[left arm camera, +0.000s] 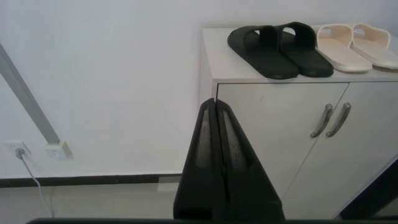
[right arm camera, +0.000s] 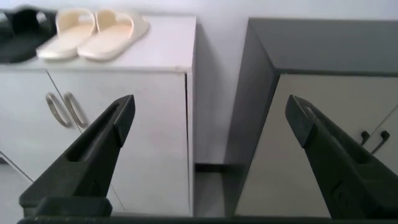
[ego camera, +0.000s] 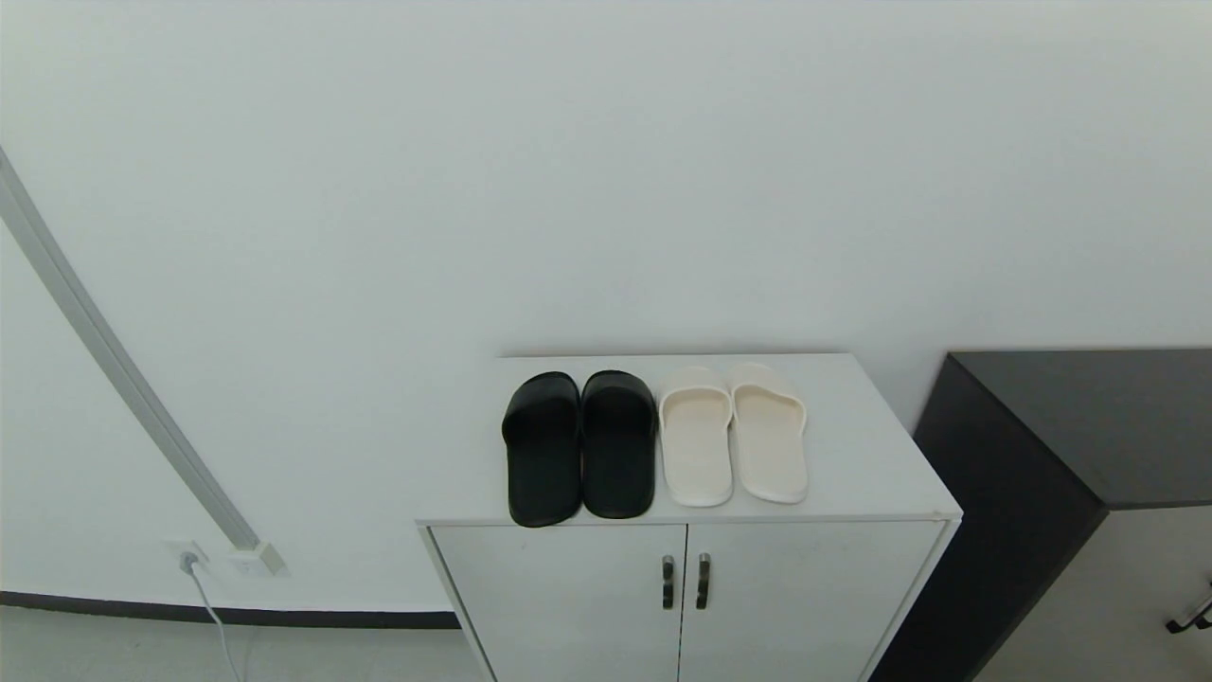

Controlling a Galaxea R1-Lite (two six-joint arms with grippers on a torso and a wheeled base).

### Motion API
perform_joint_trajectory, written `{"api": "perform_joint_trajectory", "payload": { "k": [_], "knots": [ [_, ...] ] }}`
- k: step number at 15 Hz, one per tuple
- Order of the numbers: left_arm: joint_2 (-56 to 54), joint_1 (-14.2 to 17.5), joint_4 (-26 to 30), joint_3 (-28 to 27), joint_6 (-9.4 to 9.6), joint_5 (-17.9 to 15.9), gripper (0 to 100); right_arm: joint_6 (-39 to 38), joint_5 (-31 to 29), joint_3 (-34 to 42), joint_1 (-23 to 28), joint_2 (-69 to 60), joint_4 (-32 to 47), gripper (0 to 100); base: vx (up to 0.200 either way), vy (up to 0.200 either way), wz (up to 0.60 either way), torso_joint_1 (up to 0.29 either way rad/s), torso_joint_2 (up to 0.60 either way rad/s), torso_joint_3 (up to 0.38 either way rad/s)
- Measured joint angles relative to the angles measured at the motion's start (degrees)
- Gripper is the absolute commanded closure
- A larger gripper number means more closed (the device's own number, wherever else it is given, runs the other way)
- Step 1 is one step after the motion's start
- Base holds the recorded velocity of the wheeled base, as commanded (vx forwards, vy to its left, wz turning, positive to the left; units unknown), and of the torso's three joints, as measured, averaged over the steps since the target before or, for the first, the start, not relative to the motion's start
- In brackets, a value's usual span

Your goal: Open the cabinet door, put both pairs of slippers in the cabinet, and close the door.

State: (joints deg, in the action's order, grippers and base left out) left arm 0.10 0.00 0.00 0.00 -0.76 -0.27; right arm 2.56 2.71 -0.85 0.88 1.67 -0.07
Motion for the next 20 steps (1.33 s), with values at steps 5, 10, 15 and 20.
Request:
{"api": "perform_joint_trajectory", "payload": {
  "k": [5,10,15,20],
  "knots": [
    [0.0,0.0,0.0,0.0,-0.02,0.0,100,-5.1,2.7,-12.6,-1.6,14.0,1.6,0,0.000,0.000,0.00,0.000,0.00,0.000],
    [0.0,0.0,0.0,0.0,0.05,0.0,100,-5.8,6.0,-15.5,-6.8,38.4,-11.6,0,0.000,0.000,0.00,0.000,0.00,0.000],
    [0.0,0.0,0.0,0.0,0.13,0.0,100,-7.0,-4.6,-21.3,-22.7,56.1,-20.8,0,0.000,0.000,0.00,0.000,0.00,0.000],
    [0.0,0.0,0.0,0.0,0.16,-0.3,100,-13.4,-17.0,-30.7,-37.6,67.5,-21.9,0,0.000,0.000,0.00,0.000,0.00,0.000]
  ]
}}
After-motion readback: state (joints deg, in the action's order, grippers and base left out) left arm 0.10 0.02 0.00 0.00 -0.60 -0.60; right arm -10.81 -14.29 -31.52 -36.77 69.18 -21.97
